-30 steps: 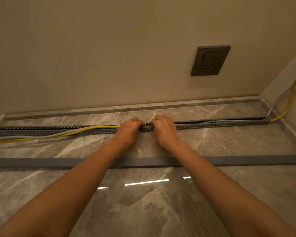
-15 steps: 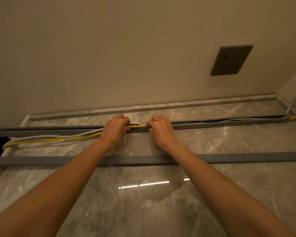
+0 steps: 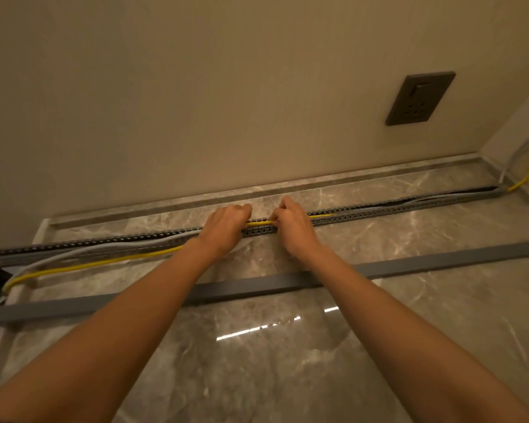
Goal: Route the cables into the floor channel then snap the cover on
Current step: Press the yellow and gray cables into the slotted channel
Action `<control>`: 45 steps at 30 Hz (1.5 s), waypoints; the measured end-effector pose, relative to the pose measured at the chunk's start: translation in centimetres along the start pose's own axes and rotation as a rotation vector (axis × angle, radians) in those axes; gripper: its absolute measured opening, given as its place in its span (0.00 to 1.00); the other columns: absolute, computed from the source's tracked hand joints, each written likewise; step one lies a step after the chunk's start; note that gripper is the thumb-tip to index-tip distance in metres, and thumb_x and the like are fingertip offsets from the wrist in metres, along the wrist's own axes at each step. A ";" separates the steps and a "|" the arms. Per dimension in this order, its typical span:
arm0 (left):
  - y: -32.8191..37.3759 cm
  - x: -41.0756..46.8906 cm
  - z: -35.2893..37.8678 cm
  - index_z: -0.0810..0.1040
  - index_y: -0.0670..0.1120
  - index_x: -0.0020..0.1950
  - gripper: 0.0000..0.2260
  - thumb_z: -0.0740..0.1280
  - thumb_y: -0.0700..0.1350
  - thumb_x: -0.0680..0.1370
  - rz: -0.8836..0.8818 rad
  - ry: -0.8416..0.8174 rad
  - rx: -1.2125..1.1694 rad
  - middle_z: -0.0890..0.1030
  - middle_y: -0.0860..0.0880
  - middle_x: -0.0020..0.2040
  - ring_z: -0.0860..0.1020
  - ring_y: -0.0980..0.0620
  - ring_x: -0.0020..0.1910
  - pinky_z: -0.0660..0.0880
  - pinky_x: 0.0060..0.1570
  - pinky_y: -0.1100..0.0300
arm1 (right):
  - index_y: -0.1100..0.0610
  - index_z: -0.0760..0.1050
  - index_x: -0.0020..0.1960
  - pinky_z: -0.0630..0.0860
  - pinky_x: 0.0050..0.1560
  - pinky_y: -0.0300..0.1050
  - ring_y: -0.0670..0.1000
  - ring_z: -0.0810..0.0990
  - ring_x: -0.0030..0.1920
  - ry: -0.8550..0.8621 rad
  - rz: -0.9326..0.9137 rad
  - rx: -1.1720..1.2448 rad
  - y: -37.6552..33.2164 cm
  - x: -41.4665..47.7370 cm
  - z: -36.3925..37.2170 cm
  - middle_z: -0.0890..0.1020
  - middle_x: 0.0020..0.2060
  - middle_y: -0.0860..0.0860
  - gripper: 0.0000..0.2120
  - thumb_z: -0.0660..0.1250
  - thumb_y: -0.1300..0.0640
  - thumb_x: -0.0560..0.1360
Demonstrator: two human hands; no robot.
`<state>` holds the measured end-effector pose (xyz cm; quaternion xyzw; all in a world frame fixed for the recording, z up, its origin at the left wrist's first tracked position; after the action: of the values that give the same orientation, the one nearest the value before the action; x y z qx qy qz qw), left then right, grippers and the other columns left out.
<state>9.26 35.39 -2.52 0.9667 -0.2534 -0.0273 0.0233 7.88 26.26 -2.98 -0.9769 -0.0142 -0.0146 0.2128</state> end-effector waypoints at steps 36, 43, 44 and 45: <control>1.3 -0.8 0.9 0.77 0.39 0.55 0.09 0.60 0.35 0.79 -0.102 0.015 0.062 0.78 0.42 0.55 0.78 0.42 0.51 0.74 0.47 0.53 | 0.63 0.79 0.55 0.72 0.57 0.50 0.60 0.78 0.56 -0.020 0.037 -0.224 -0.6 -0.1 -1.0 0.82 0.54 0.60 0.13 0.58 0.69 0.77; 0.0 -1.5 0.5 0.77 0.39 0.59 0.11 0.62 0.35 0.78 -0.078 0.034 -0.141 0.77 0.40 0.56 0.77 0.40 0.53 0.75 0.51 0.48 | 0.64 0.76 0.54 0.70 0.59 0.52 0.60 0.77 0.57 -0.020 -0.024 -0.293 -1.6 -0.8 -0.6 0.81 0.54 0.60 0.11 0.57 0.69 0.76; -0.4 -1.9 0.3 0.77 0.39 0.59 0.12 0.62 0.34 0.77 -0.060 0.049 -0.183 0.77 0.40 0.57 0.77 0.40 0.54 0.75 0.53 0.47 | 0.64 0.75 0.55 0.69 0.60 0.52 0.60 0.75 0.58 -0.007 -0.042 -0.306 -1.8 -1.0 -0.4 0.80 0.55 0.60 0.12 0.56 0.69 0.77; -0.8 -2.4 0.1 0.77 0.39 0.59 0.13 0.62 0.33 0.76 -0.044 0.070 -0.219 0.76 0.40 0.57 0.77 0.40 0.54 0.75 0.53 0.47 | 0.64 0.75 0.56 0.68 0.62 0.52 0.60 0.74 0.60 -0.001 -0.053 -0.315 -2.0 -1.2 -0.3 0.78 0.57 0.60 0.12 0.56 0.69 0.77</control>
<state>7.60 37.24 -2.56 0.9641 -0.2264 -0.0213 0.1369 6.59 27.98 -1.93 -0.9975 -0.0378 -0.0216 0.0564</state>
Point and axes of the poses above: each hand's wrist, its own x-axis towards the middle knuckle, its own z-axis out of the palm, y = z × x, the point moved 10 cm from there along x, towards the middle knuckle
